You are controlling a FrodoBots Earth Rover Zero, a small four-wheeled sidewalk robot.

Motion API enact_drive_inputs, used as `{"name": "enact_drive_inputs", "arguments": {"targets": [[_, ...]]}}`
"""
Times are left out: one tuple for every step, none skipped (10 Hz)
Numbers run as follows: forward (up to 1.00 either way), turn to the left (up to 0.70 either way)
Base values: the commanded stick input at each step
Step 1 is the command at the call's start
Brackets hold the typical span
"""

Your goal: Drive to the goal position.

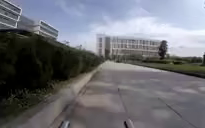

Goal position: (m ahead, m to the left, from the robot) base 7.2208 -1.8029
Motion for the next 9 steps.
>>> {"name": "enact_drive_inputs", "arguments": {"targets": [[0.7, -0.14], [0.7, -0.14], [0.7, -0.14], [0.7, -0.14], [0.7, -0.14], [0.7, -0.14], [0.7, -0.14], [0.7, -0.13], [0.56, -0.04]]}}
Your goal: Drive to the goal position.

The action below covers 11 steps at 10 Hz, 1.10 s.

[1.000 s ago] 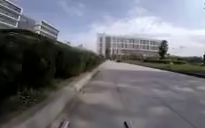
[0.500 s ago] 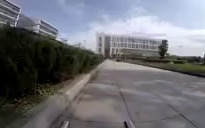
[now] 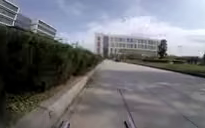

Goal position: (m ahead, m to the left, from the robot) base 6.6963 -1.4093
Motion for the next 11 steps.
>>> {"name": "enact_drive_inputs", "arguments": {"targets": [[0.45, 0.0], [0.45, 0.0], [0.45, -0.06], [0.45, -0.16], [0.45, -0.26], [0.45, -0.27], [0.45, -0.27], [0.45, -0.27], [0.45, -0.26], [0.45, -0.08], [0.45, 0.0]]}}
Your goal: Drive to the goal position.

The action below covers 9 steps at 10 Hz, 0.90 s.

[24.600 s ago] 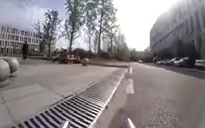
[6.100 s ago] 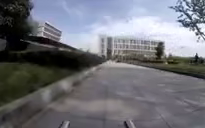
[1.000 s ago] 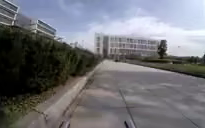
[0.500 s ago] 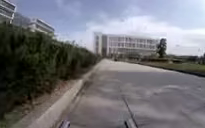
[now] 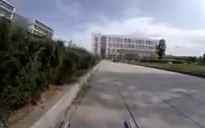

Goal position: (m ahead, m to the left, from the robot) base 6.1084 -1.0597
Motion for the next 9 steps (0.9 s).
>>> {"name": "enact_drive_inputs", "arguments": {"targets": [[0.45, 0.0], [0.45, -0.06], [0.45, -0.17], [0.45, -0.27], [0.45, -0.27], [0.45, -0.27], [0.45, -0.27], [0.45, -0.27], [0.45, -0.27]]}}
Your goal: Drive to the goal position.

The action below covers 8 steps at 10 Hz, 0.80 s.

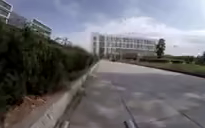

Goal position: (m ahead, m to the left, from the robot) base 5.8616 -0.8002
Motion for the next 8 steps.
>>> {"name": "enact_drive_inputs", "arguments": {"targets": [[0.45, -0.27], [0.45, -0.27], [0.45, -0.2], [0.45, -0.09], [0.45, 0.0], [0.48, 0.0], [0.7, 0.0], [0.7, 0.0]]}}
